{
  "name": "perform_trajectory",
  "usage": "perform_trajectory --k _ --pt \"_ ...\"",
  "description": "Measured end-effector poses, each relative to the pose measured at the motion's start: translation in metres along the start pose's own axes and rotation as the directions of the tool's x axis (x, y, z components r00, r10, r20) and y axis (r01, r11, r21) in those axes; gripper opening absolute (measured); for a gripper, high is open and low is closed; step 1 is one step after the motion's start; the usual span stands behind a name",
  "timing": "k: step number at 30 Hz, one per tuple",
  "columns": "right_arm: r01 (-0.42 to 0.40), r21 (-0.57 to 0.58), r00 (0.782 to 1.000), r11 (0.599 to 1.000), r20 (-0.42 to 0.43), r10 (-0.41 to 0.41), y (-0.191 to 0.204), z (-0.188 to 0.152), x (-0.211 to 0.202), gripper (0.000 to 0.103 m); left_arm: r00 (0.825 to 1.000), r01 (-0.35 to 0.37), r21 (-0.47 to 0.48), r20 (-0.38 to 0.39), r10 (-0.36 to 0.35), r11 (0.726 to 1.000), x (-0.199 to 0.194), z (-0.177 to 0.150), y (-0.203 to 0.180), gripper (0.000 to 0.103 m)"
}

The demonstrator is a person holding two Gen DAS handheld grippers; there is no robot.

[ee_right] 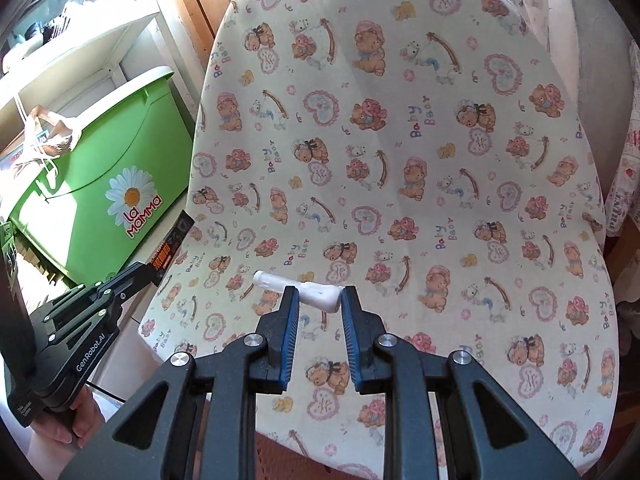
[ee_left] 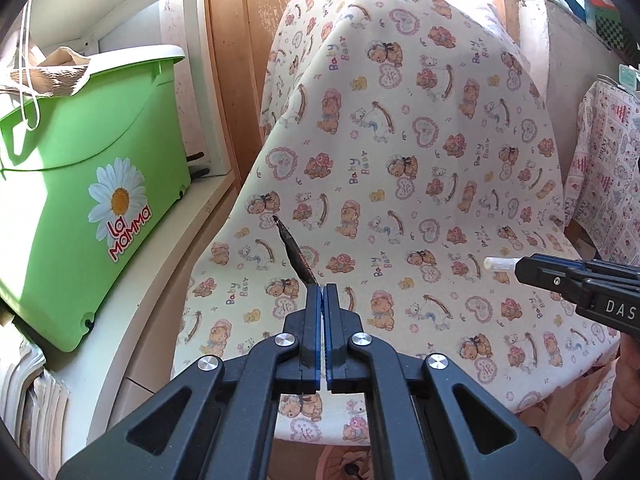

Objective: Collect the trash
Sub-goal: 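Carry the packet and white tube down over the pink wastebasket with both grippers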

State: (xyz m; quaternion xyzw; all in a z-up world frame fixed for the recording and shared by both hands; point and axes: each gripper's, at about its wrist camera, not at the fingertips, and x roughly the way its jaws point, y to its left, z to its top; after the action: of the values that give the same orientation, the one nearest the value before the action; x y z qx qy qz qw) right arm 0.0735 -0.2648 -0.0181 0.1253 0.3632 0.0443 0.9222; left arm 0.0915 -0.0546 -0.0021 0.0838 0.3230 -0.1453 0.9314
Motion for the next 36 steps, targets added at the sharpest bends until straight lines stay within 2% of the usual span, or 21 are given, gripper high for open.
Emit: perform_trajectory --k 11,17,23,29,36 --pt "-0.013 -0.015 1.000 1.000 0.002 0.013 0.014 -0.038 -0.034 0.023 0.998 0.059 -0.004 0.011 -0.059 0.998 -0.040 -0.041 -0.021 0.001" --pt "-0.005 -0.062 1.000 0.998 0.001 0.005 0.027 -0.059 -0.048 0.023 0.997 0.078 0.025 -0.009 -0.078 0.997 -0.051 -0.063 -0.029 0.001" --pt "-0.019 -0.049 1.000 0.999 -0.025 0.018 0.031 -0.077 -0.055 0.023 0.995 0.101 0.042 0.006 -0.102 0.994 -0.072 -0.079 -0.032 0.001" --pt "-0.023 -0.037 0.999 0.999 -0.049 0.021 0.033 -0.094 -0.060 0.023 0.990 0.142 0.052 -0.018 -0.141 0.989 -0.084 -0.093 -0.039 0.001" --pt "-0.008 0.000 0.997 1.000 -0.077 0.008 0.030 -0.111 -0.062 0.023 0.988 0.147 0.066 -0.060 -0.143 0.987 -0.088 -0.104 -0.050 0.001"
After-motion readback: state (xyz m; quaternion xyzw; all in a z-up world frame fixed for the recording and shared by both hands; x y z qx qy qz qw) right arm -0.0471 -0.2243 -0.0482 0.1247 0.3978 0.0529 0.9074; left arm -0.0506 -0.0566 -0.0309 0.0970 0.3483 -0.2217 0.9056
